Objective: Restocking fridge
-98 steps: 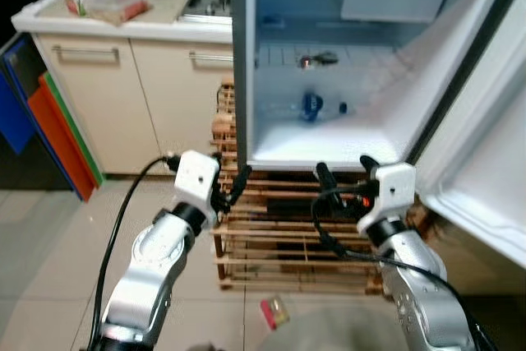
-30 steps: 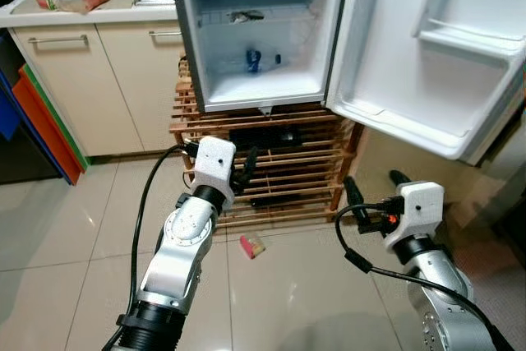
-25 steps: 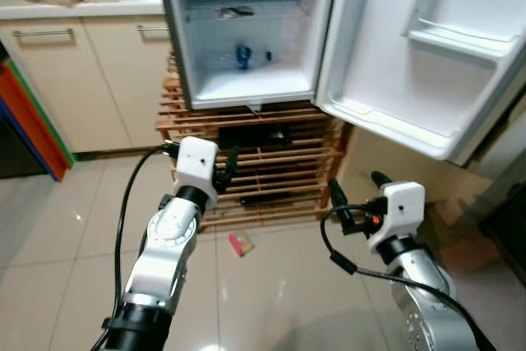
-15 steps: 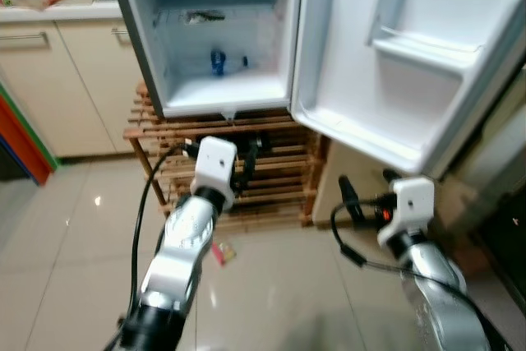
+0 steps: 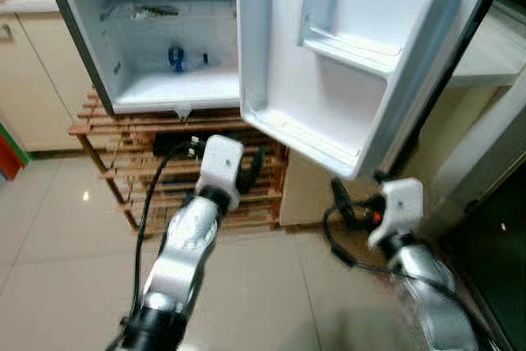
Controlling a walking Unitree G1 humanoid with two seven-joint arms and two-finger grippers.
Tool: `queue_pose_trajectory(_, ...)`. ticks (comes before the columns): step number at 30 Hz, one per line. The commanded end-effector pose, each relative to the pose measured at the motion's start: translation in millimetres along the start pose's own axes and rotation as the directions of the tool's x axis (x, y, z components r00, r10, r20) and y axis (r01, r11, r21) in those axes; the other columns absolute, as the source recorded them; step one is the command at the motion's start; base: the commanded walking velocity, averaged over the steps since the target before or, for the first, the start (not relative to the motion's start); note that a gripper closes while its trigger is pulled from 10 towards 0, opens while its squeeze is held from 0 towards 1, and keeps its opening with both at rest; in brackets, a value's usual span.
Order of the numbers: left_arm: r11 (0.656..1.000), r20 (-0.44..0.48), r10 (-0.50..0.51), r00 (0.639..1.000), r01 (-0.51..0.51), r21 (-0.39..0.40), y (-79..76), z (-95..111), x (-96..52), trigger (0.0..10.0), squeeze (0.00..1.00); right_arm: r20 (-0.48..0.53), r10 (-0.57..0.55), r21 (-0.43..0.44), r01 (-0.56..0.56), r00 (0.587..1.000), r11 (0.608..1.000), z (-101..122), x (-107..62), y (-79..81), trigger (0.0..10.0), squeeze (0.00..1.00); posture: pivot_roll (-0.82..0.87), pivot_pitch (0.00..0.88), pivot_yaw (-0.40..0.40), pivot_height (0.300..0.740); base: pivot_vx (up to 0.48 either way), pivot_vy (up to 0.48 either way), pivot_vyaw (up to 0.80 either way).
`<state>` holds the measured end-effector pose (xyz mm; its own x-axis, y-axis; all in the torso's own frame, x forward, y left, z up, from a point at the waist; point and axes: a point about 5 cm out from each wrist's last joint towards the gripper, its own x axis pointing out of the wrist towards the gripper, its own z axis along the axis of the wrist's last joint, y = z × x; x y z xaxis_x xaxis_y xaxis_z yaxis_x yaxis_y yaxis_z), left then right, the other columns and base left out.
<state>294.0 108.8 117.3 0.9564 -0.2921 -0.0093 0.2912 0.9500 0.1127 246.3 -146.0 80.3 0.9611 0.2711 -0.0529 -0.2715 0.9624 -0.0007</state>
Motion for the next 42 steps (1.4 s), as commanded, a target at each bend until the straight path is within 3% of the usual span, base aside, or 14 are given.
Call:
queue_pose_trajectory(1, 1.0, 0.029, -0.016, 0.999, 0.017, -0.021, -5.9, 6, 3.6, 10.0, 0.0, 0.01, -0.02, -0.025, 0.021, 1.0, 0.999, 3, -0.8, -8.7, 10.0, 0.0, -0.1, 0.0, 0.014, 0.74, 0.48, 0.0, 0.0)
queue_pose_trajectory(5, 1.0, 0.017, -0.002, 1.0, 0.003, -0.023, -5.2, 5, 3.8, 10.0, 0.0, -0.007, -0.044, -0.029, 0.044, 0.999, 0.999, 0, -2.0, -13.8, 10.0, 0.0, -0.1, 0.0, 0.012, 0.74, 0.12, 0.0, 0.0)
queue_pose_trajectory(7, 1.0, 0.018, 0.006, 1.0, -0.005, -0.027, -3.4, 5, 4.0, 10.0, 0.0, -0.034, -0.106, -0.021, 0.106, 0.994, 0.994, -4, -2.7, -23.3, 10.0, 0.0, -0.1, 0.0, 0.011, 0.74, 0.0, 0.0, 0.0)
queue_pose_trajectory(8, 0.999, 0.01, 0.014, 1.0, -0.014, -0.032, -0.1, 3, 3.9, 10.0, 0.0, -0.066, -0.184, -0.045, 0.181, 0.981, 0.982, -9, -1.4, -37.2, 10.0, 0.0, -0.1, 0.0, 0.009, 0.74, 0.0, 0.0, 0.0)
queue_pose_trajectory(12, 0.999, -0.002, 0.017, 1.0, -0.017, -0.028, 2.3, 1, 3.8, 10.0, 0.0, -0.091, -0.238, -0.089, 0.23, 0.967, 0.969, -11, 2.1, -48.5, 10.0, 0.0, -0.1, 0.0, 0.006, 0.74, 0.0, 0.0, 0.0)
queue_pose_trajectory(18, 0.999, -0.106, 0.051, 0.993, -0.05, 0.01, 14.8, -24, 2.3, 10.0, 0.0, -0.072, -0.291, -0.149, 0.278, 0.954, 0.949, 1, 31.1, -73.3, 10.0, 0.0, -0.08, 0.0, -0.005, 0.74, 0.0, 0.0, 0.0)
queue_pose_trajectory(22, 0.994, -0.251, 0.111, 0.961, -0.105, 0.04, 31.6, -56, -7.0, 10.0, 0.0, -0.056, -0.327, -0.208, 0.31, 0.943, 0.928, 13, 50.1, -88.6, 10.0, 0.0, -0.06, 0.0, -0.016, 0.74, 0.0, 0.0, 0.0)
queue_pose_trajectory(27, 0.982, -0.517, 0.187, 0.835, -0.14, 0.129, 52.1, -112, -34.1, 10.0, 0.0, -0.047, -0.408, -0.285, 0.379, 0.912, 0.881, 23, 64.2, -107.5, 10.0, 0.0, -0.05, 0.0, -0.02, 0.74, 0.0, 0.0, 0.0)
queue_pose_trajectory(30, 0.975, -0.603, 0.22, 0.767, -0.147, 0.169, 62.3, -140, -58.1, 10.0, 0.0, -0.049, -0.458, -0.328, 0.419, 0.887, 0.847, 31, 70.9, -122.0, 10.0, 0.0, -0.04, 0.0, -0.017, 0.74, 0.0, 0.0, 0.0)
queue_pose_trajectory(31, 0.975, -0.603, 0.22, 0.767, -0.147, 0.169, 62.3, -140, -58.1, 10.0, 0.0, -0.049, -0.458, -0.328, 0.419, 0.887, 0.847, 31, 70.9, -122.0, 10.0, 0.0, -0.04, 0.0, -0.017, 0.74, 0.0, 0.0, 0.0)
queue_pose_trajectory(33, 0.968, -0.675, 0.242, 0.697, -0.132, 0.211, 68.3, -160, -80.5, 10.0, 0.0, -0.04, -0.503, -0.352, 0.459, 0.863, 0.816, 39, 73.6, -133.4, 10.0, 0.0, -0.04, 0.0, -0.016, 0.74, 0.0, 0.0, 0.0)
queue_pose_trajectory(36, 0.964, -0.728, 0.263, 0.632, -0.139, 0.228, 72.2, -173, -98.0, 10.0, 0.0, -0.019, -0.515, -0.346, 0.477, 0.857, 0.808, 50, 79.1, -136.5, 10.0, 0.0, -0.04, 0.0, -0.015, 0.74, 0.0, 0.0, 0.0)
queue_pose_trajectory(38, 0.963, -0.742, 0.27, 0.613, -0.154, 0.223, 72.9, -176, -102.8, 10.0, 0.0, -0.006, -0.51, -0.334, 0.479, 0.86, 0.812, 55, 83.2, -135.7, 10.0, 0.0, -0.04, 0.0, -0.015, 0.74, 0.0, 0.0, 0.0)
queue_pose_trajectory(42, 0.971, -0.737, 0.238, 0.633, -0.157, 0.179, 65.4, -178, -98.2, 10.0, 0.0, 0.053, -0.435, -0.217, 0.435, 0.899, 0.874, 75, 100.1, -123.2, 10.0, 0.0, -0.04, 0.0, -0.019, 0.74, 0.0, 0.0, 0.0)
